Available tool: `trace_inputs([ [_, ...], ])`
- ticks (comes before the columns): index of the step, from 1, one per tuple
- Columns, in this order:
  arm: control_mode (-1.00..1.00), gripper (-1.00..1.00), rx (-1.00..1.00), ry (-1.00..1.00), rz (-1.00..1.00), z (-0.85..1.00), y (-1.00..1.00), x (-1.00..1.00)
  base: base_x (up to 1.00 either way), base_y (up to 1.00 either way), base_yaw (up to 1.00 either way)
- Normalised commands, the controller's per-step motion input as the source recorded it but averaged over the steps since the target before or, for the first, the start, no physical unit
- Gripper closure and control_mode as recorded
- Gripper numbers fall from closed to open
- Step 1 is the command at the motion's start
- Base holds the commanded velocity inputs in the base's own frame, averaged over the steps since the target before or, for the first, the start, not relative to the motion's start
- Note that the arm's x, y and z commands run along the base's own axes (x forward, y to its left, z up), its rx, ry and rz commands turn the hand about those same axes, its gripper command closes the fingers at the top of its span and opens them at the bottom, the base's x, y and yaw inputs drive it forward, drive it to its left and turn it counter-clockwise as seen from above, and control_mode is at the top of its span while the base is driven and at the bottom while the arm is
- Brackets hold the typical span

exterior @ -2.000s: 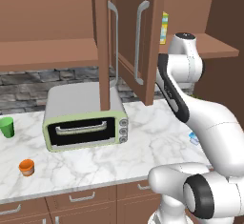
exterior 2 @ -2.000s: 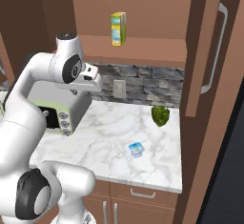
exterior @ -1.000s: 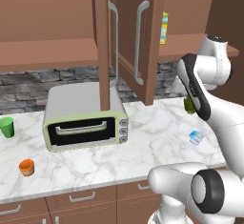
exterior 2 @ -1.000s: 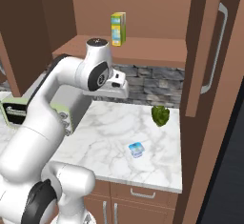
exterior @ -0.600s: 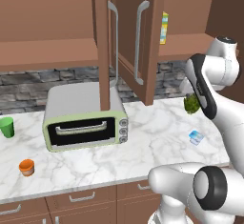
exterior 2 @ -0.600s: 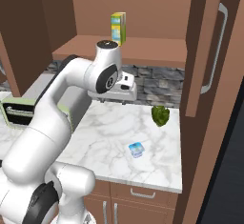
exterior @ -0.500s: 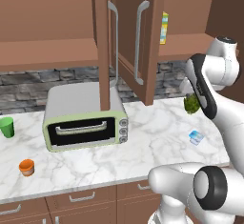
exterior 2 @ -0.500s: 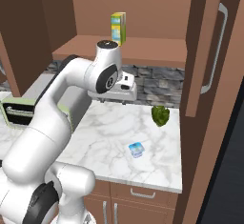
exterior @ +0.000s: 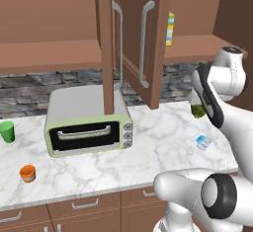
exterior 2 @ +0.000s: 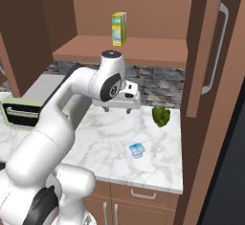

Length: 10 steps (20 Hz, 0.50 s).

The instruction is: Pick the yogurt and jam from the counter and place them in the cabinets closest to them.

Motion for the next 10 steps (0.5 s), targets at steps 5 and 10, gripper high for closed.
trace_inputs([
  [5,-1.0,-1.0,-0.08,0.05,0.0,-0.52,-0.13,-0.08,0.0,0.0,0.0],
  [10,-1.0,-1.0,-0.08,0.03,0.01,-0.54,-0.16,-0.1,0.0,0.0,0.0],
])
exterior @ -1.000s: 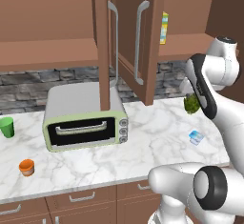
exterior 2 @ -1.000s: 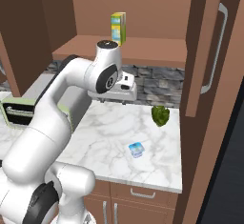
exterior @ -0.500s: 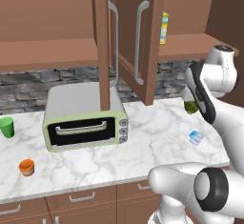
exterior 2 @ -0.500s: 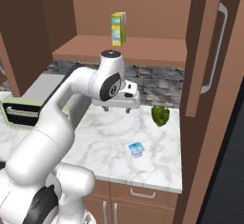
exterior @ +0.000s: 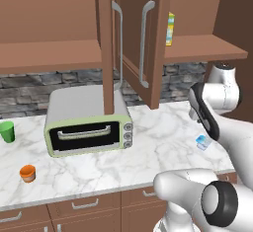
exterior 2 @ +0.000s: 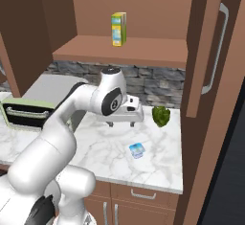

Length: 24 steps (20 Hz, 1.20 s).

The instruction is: Pick the yogurt and jam from the counter and place them in the cabinets closest to them.

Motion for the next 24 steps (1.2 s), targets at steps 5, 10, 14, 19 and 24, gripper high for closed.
trace_inputs([
  [5,-1.0,-1.0,-0.07,0.01,0.02,-0.5,-0.19,-0.1,0.0,0.0,0.0],
  [10,-1.0,-1.0,-0.04,0.0,0.03,-0.41,-0.2,-0.02,0.0,0.0,0.0],
  [14,-1.0,-1.0,-0.02,0.0,0.03,-0.34,-0.2,0.0,0.0,0.0,0.0],
  [19,-1.0,-1.0,0.0,0.0,0.04,-0.3,-0.14,0.01,0.0,0.0,0.0],
  [24,-1.0,-1.0,0.0,0.0,0.04,-0.27,-0.1,0.1,0.0,0.0,0.0],
])
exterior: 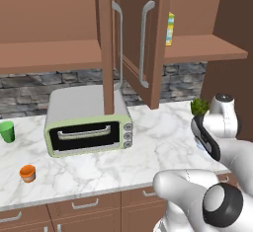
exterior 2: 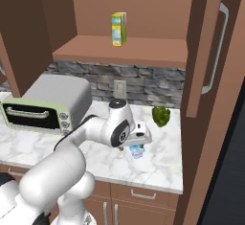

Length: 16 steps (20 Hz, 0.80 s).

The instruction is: Pick the yogurt and jam from the counter and place them in the cabinets closest to them.

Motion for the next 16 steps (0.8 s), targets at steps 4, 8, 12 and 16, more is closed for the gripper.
trace_inputs([
  [4,-1.0,-1.0,0.0,0.0,0.03,-0.24,-0.04,0.21,0.0,0.0,0.0],
  [8,-1.0,-1.0,0.0,0.0,0.02,-0.22,0.0,0.29,0.0,0.0,0.0],
  [12,-1.0,-1.0,0.0,0.0,0.03,-0.2,-0.05,0.24,0.0,0.0,0.0],
  [16,-1.0,-1.0,0.0,0.0,0.04,-0.16,-0.13,0.2,0.0,0.0,0.0],
])
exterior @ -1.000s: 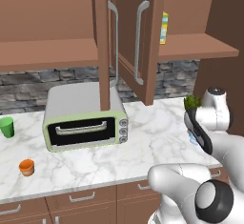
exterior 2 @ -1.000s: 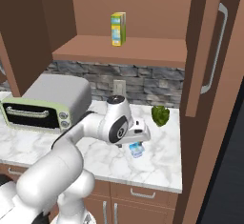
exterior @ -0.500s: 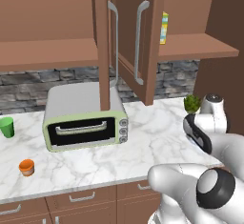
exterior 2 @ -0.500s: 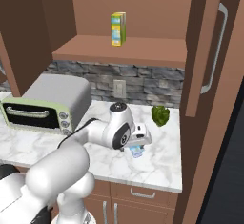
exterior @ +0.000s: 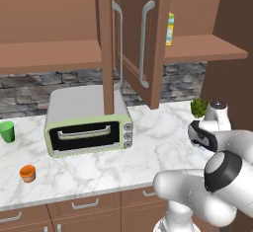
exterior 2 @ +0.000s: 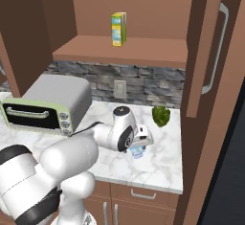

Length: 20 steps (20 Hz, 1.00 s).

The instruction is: Pick the yogurt and jam from the counter and place them in the cabinets closest to them.

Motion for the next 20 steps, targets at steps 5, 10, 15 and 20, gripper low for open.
trace_inputs([
  [5,-1.0,-1.0,0.0,0.0,0.05,-0.11,-0.14,0.22,0.0,0.0,0.0],
  [10,-1.0,-1.0,0.0,0.0,0.05,-0.1,-0.08,0.22,0.0,0.0,0.0],
  [15,-1.0,-1.0,0.0,0.0,0.07,-0.19,-0.05,0.08,0.0,0.0,0.0],
  [20,-1.0,-1.0,0.0,0.0,0.07,-0.26,-0.06,0.05,0.0,0.0,0.0],
])
